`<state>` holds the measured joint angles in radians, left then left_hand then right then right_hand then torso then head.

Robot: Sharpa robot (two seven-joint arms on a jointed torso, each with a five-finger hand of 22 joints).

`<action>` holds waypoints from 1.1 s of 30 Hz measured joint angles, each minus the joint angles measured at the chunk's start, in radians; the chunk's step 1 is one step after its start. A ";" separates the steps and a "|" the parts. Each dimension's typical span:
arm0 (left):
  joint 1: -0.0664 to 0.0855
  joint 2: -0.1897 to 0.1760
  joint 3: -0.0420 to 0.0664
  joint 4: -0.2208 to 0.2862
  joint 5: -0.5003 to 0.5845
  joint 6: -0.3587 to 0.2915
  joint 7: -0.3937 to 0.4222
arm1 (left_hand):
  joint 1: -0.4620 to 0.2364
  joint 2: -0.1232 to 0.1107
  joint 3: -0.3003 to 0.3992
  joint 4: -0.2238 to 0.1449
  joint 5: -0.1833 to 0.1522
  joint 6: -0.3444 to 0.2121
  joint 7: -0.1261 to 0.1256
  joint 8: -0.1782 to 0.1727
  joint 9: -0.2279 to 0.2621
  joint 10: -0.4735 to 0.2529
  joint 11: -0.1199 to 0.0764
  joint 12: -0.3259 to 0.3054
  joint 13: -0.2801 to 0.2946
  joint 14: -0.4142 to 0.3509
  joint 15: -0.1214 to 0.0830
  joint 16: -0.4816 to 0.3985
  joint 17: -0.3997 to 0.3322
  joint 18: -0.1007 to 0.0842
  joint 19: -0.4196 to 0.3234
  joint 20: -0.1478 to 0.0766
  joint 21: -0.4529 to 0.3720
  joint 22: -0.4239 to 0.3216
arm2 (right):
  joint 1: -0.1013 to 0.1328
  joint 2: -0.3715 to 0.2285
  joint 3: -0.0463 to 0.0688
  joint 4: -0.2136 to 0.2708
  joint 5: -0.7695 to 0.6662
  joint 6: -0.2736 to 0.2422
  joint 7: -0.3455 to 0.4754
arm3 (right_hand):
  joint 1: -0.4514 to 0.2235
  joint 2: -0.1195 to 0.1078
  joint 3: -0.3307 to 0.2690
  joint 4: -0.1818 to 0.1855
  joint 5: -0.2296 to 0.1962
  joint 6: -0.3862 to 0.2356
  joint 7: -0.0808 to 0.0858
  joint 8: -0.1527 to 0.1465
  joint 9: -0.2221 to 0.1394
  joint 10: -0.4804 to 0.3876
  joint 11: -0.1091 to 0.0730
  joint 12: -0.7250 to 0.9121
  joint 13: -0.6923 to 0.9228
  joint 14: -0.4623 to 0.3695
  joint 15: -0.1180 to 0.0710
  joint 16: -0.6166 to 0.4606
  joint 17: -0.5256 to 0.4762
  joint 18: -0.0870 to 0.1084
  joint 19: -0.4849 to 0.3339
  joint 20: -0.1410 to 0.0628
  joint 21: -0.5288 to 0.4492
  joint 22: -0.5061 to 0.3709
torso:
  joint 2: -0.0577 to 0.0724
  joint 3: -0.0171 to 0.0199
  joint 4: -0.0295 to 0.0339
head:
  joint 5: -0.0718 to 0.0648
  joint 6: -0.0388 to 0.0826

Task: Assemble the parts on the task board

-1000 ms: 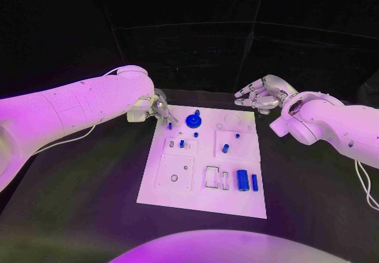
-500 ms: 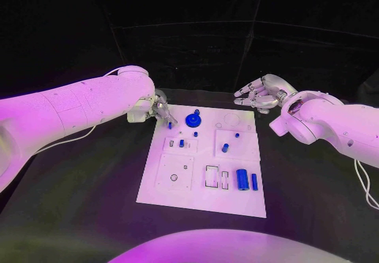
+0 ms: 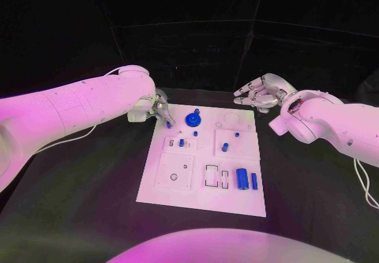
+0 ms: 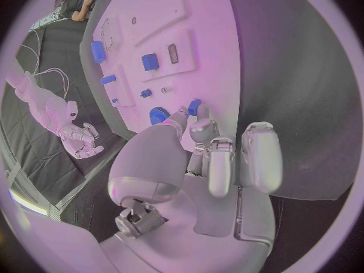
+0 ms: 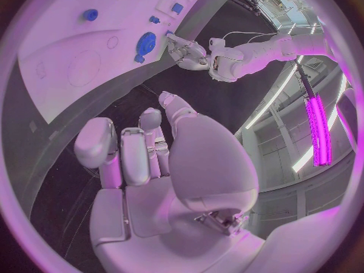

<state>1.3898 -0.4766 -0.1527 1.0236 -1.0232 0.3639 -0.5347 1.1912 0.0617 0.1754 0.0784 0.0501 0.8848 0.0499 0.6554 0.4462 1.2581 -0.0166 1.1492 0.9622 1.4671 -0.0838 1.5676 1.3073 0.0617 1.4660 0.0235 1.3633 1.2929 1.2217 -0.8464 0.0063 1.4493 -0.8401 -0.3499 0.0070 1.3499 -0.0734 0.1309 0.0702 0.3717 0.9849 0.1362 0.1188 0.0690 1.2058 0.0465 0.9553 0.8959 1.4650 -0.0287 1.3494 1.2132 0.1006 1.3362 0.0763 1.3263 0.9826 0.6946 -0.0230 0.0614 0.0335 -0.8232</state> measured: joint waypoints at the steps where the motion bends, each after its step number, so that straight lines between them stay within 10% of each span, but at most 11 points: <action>1: 0.000 0.000 0.000 0.001 0.000 0.000 0.000 | 0.009 0.001 0.008 -0.008 0.000 0.000 0.000 -0.001 -0.002 0.002 -0.002 0.000 0.000 0.000 0.000 0.000 0.000 0.000 0.000 0.000 0.000 0.000 | 0.000 0.000 0.000 0.000 0.000 0.000 0.000 | 0.000 0.000 0.000 0.000 0.000 0.000 0.000 0.000 0.000 0.000 0.000 0.000 0.000 0.000 0.000 0.000 0.000 0.000 0.000 0.000 0.000 0.000 | 0.000 0.0000 0.0000 | 0.000 -0.001; 6: 0.000 -0.002 0.000 0.007 0.005 -0.003 0.004 | 0.061 0.011 0.066 -0.053 -0.004 -0.010 -0.002 -0.014 -0.010 0.001 -0.008 0.000 0.001 -0.004 -0.004 0.000 0.000 0.000 0.000 0.000 0.000 -0.002 | 0.000 0.000 0.000 0.000 0.000 0.000 0.000 | 0.000 0.000 0.000 0.000 0.000 0.000 0.000 0.000 0.000 0.000 0.000 0.000 0.000 0.000 0.000 0.000 0.000 0.000 0.000 0.000 0.000 0.000 | 0.000 -0.0001 0.0000 | 0.000 -0.003; 17: -0.002 -0.063 0.000 0.070 0.026 -0.036 0.015 | 0.046 -0.011 0.142 -0.017 -0.008 -0.011 -0.001 0.001 -0.001 0.010 -0.010 -0.007 -0.006 -0.004 -0.004 0.000 0.000 0.000 0.000 0.000 -0.004 -0.006 | 0.000 0.000 0.000 -0.001 0.000 0.000 0.000 | 0.000 0.000 0.000 0.000 0.000 0.000 0.000 0.000 0.000 0.000 0.000 0.000 0.000 0.000 0.000 0.000 0.000 0.000 0.000 0.000 0.000 0.000 | -0.002 -0.0002 0.0015 | -0.002 -0.003; 33: -0.001 -0.212 0.000 0.326 0.043 -0.148 0.031 | 0.008 -0.049 0.222 -0.043 -0.005 -0.005 -0.005 0.015 0.003 0.023 -0.016 -0.007 -0.003 -0.004 -0.004 0.000 0.000 0.000 0.000 0.000 -0.004 -0.002 | 0.000 0.005 0.000 -0.013 0.000 0.003 0.001 | 0.000 0.000 0.000 0.000 0.000 0.000 0.000 0.000 0.000 0.000 0.000 0.000 0.000 0.000 0.000 0.000 0.000 0.000 0.000 0.000 0.000 0.000 | -0.003 -0.0012 0.0035 | 0.003 -0.004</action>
<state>1.3889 -0.6884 -0.1527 1.3495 -0.9806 0.2160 -0.5035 1.1995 0.0128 0.3976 0.0358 0.0454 0.8795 0.0445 0.6707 0.4490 1.2815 -0.0322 1.1422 0.9589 1.4634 -0.0876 1.5675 1.3073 0.0617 1.4660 0.0235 1.3594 1.2910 1.2216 -0.8415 0.0063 1.4368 -0.8400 -0.3472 0.0082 1.3499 -0.0734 0.1308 0.0702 0.3717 0.9849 0.1362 0.1188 0.0690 1.2058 0.0465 0.9553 0.8959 1.4650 -0.0288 1.3494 1.2132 0.1006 1.3362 0.0763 1.3263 0.9826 0.6919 -0.0243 0.0648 0.0368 -0.8273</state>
